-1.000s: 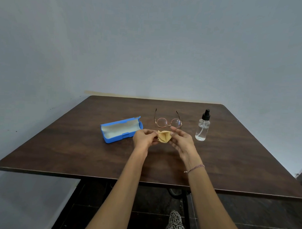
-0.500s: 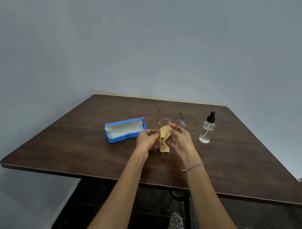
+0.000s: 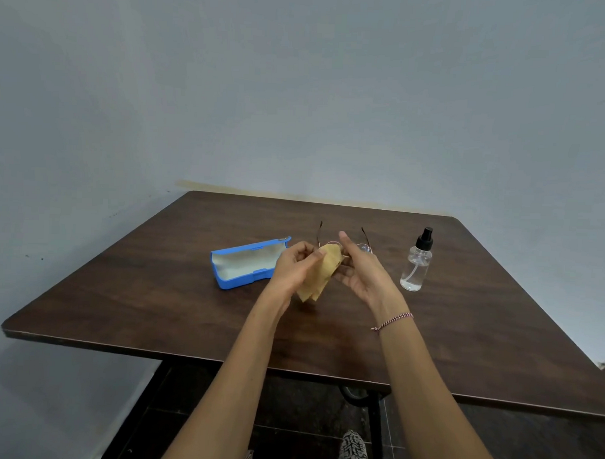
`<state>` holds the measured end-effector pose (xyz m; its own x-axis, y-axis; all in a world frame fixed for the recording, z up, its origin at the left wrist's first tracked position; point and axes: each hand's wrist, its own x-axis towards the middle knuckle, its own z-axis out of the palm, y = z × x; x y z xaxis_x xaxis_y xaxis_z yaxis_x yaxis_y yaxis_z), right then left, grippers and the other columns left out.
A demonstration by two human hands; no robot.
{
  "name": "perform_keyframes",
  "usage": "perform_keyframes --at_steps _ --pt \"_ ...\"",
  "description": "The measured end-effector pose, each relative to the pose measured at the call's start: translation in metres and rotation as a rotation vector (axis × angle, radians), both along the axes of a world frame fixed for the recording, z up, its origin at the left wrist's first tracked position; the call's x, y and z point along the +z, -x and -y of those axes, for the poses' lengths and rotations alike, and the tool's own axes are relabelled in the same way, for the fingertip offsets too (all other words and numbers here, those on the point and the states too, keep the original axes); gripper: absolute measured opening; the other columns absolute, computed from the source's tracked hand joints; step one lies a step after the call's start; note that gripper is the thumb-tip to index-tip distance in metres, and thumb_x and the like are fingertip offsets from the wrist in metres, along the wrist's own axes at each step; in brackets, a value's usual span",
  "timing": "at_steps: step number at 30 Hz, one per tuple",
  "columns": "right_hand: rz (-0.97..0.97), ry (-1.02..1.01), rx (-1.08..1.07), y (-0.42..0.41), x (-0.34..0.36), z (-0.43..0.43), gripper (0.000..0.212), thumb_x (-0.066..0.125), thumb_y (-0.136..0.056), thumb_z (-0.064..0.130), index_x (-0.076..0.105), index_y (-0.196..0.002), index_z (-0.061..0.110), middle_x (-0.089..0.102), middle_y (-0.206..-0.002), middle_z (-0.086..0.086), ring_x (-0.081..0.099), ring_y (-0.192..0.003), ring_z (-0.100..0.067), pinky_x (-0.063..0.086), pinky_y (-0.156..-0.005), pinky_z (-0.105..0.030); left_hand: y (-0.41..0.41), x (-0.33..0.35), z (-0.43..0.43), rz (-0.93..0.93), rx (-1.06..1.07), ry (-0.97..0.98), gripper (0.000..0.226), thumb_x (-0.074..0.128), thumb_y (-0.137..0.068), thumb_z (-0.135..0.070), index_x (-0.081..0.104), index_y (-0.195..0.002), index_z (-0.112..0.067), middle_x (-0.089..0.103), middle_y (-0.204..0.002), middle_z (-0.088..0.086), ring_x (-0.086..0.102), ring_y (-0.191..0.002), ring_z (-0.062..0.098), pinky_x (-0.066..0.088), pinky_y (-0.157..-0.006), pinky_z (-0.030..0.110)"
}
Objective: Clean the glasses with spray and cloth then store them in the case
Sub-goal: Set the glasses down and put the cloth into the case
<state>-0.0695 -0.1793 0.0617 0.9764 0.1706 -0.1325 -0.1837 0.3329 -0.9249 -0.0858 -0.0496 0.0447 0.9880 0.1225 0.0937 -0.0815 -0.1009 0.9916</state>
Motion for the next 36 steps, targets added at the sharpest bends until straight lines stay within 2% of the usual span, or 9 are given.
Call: perform_keyframes --at_steps 6,11,14,16,20,24,28,32,36 --pt "0.159 0.220 -0.098 -0.009 0.010 -0.010 0.011 0.065 -0.087 0.014 0.056 -0.081 0.011 0.059 -0.073 -0.003 0.053 -0.058 -0.009 0.046 -0.049 -0.017 0.001 0.002 -0.018 -0.024 -0.066 -0.090 0.022 0.058 -0.089 -0.042 0.062 -0.090 -0.020 0.064 -0.098 0.005 0.058 -0.098 0.023 0.045 -0.084 0.035" --pt "0.238 0.233 -0.163 -0.020 0.019 -0.018 0.011 0.067 -0.085 0.010 0.056 -0.081 0.012 0.062 -0.079 -0.006 0.054 -0.059 -0.014 0.046 -0.047 -0.019 0.010 -0.006 -0.043 -0.192 -0.199 -0.087 0.037 0.067 -0.081 -0.041 0.063 -0.108 -0.016 0.068 -0.094 0.000 0.062 -0.087 0.014 0.047 -0.075 0.026" --pt "0.238 0.232 -0.178 -0.027 0.017 -0.020 0.012 0.067 -0.084 0.006 0.057 -0.081 0.013 0.063 -0.083 -0.008 0.055 -0.061 -0.015 0.046 -0.045 -0.017 0.015 -0.011 -0.064 -0.222 -0.213 -0.034 0.019 0.073 -0.080 -0.025 0.066 -0.093 -0.013 0.065 -0.077 -0.001 0.060 -0.069 0.010 0.048 -0.058 0.021" --pt "0.221 0.220 -0.167 -0.032 0.011 -0.022 0.014 0.066 -0.083 0.000 0.057 -0.081 0.011 0.062 -0.088 -0.012 0.057 -0.064 -0.017 0.049 -0.045 -0.017 0.018 -0.009 -0.078 -0.265 -0.143 0.039 0.019 0.072 -0.080 -0.016 0.065 -0.097 -0.010 0.062 -0.080 0.001 0.059 -0.069 0.008 0.051 -0.052 0.018" --pt "0.167 0.271 -0.133 -0.043 -0.006 -0.030 0.018 0.065 -0.082 -0.007 0.057 -0.083 0.010 0.060 -0.098 -0.018 0.063 -0.082 -0.025 0.057 -0.057 -0.021 0.022 -0.006 -0.103 -0.320 0.029 0.125 0.040 0.075 -0.076 -0.006 0.058 -0.113 -0.009 0.063 -0.088 0.004 0.062 -0.070 0.011 0.053 -0.050 0.018" --pt "0.145 0.309 -0.107 -0.051 -0.020 -0.042 0.022 0.066 -0.079 -0.009 0.056 -0.094 0.003 0.058 -0.090 -0.013 0.064 -0.082 -0.024 0.058 -0.062 -0.025 0.021 -0.002 -0.117 -0.262 0.197 0.147 0.028 0.072 -0.076 0.004 0.059 -0.095 -0.010 0.062 -0.081 0.007 0.061 -0.067 0.015 0.053 -0.047 0.017" --pt "0.191 0.516 -0.133 -0.060 -0.029 -0.057 0.025 0.074 -0.076 0.000 0.059 -0.090 0.013 0.062 -0.091 -0.008 0.064 -0.085 -0.020 0.057 -0.067 -0.027 0.013 -0.005 -0.127 -0.200 0.383 0.035 0.023 0.075 -0.073 0.003 0.061 -0.082 -0.012 0.062 -0.078 0.008 0.061 -0.062 0.014 0.050 -0.043 0.019" --pt "0.254 0.635 -0.168 -0.065 -0.032 -0.072 0.027 0.078 -0.073 0.006 0.057 -0.082 0.022 0.064 -0.084 0.000 0.061 -0.082 -0.015 0.053 -0.077 -0.030 0.004 -0.011 -0.131 -0.168 0.563 -0.183 0.022 0.080 -0.068 -0.011 0.065 -0.080 -0.021 0.066 -0.077 0.000 0.063 -0.068 0.015 0.056 -0.067 0.033" --pt "0.284 0.700 -0.192 -0.068 -0.034 -0.083 0.027 0.076 -0.074 0.006 0.057 -0.082 0.023 0.062 -0.078 0.006 0.062 -0.083 -0.013 0.052 -0.077 -0.029 0.002 -0.014 -0.130 -0.130 0.632 -0.255 0.024 0.079 -0.067 -0.014 0.065 -0.083 -0.024 0.068 -0.075 -0.005 0.064 -0.075 0.013 0.046 -0.064 0.027"
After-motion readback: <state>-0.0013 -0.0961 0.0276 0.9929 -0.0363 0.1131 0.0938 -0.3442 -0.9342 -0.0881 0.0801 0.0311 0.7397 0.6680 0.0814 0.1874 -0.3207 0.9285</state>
